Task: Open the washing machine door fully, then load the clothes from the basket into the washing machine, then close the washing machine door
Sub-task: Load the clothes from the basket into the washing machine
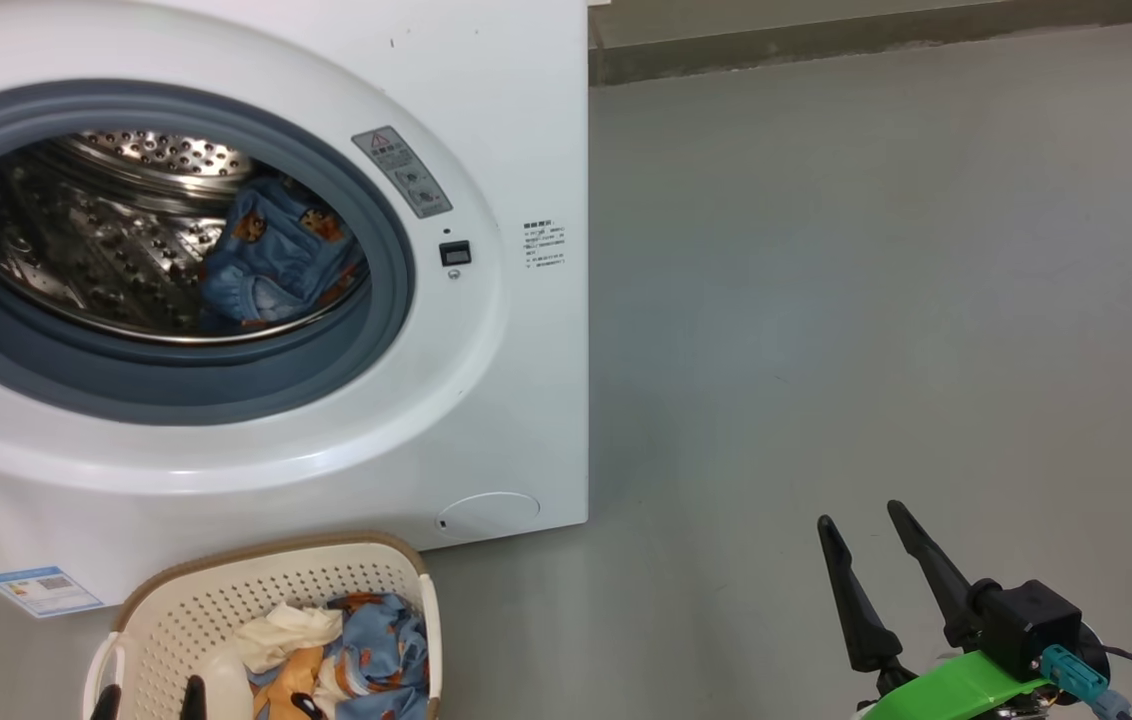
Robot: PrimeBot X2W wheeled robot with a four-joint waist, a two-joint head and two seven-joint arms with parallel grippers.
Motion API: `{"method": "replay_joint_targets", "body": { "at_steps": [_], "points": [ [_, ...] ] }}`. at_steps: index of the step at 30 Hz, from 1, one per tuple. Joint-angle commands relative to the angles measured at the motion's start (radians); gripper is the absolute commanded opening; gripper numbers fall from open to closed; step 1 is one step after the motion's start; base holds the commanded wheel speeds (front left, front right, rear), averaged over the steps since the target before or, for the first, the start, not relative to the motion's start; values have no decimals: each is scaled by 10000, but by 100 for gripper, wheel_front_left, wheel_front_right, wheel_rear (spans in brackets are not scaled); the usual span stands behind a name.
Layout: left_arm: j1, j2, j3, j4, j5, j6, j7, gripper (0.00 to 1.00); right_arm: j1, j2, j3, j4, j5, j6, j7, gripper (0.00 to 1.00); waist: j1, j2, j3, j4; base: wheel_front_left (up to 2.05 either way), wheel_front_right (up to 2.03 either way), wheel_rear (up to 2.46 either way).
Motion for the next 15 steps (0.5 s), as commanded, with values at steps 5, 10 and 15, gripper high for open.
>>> {"method": "replay_joint_targets", "body": {
  "at_steps": [5,10,15],
  "points": [
    [-201,53,262,-159,53,46,-65,100,9,17,235,-222,9,62,-48,100,0,0,-2,56,0,0,0],
    [-170,53,269,-155,40,37,-65,100,31,17,234,-230,-24,62,-48,100,0,0,-5,101,0,0,0],
    [-199,53,272,-164,-27,37,-65,100,45,17,257,-235,-42,62,-48,100,0,0,63,128,0,0,0]
  ]
}}
